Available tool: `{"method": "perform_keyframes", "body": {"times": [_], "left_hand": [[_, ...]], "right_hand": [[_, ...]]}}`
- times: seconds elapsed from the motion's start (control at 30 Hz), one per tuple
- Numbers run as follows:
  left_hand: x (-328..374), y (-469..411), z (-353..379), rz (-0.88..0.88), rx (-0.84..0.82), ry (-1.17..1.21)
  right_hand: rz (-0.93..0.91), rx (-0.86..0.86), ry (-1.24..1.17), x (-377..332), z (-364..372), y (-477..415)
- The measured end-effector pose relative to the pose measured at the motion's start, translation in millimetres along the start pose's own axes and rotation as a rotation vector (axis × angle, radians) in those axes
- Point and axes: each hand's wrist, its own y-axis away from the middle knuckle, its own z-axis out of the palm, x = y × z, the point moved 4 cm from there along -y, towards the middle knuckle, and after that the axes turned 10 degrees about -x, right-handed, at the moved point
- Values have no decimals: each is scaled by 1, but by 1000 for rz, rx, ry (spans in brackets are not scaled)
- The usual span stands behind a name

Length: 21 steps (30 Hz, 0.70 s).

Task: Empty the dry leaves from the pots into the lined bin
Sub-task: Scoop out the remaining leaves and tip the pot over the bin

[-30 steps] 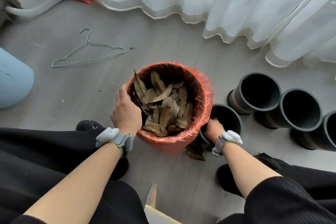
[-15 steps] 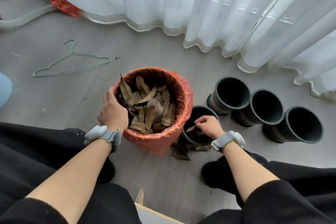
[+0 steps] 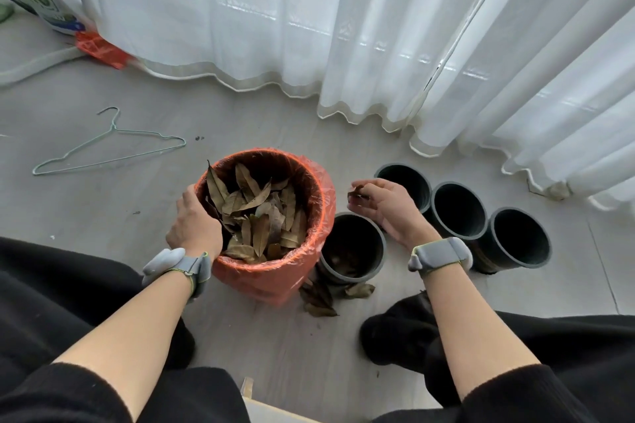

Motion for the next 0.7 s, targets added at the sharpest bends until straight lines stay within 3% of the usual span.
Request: {"method": "perform_keyframes", "body": {"times": [0.23,0.33,0.4,0.57,0.7], "left_hand": [[4,-2,-1,15,0,11],[2,-2,-2,13,4,11],[1,-1,-1,10,-1,13],[0,-1,-2,6,0,22],[1,-1,-2,8,17,23]], "right_hand": [[-160,-186,493,-19,82,-3],[-231,-147,752,-15,92,-8],[-229,-67,792,-14,84,-13],[-89,170,879,1,31,-28],[217,196,957,52,-19,-41]]}}
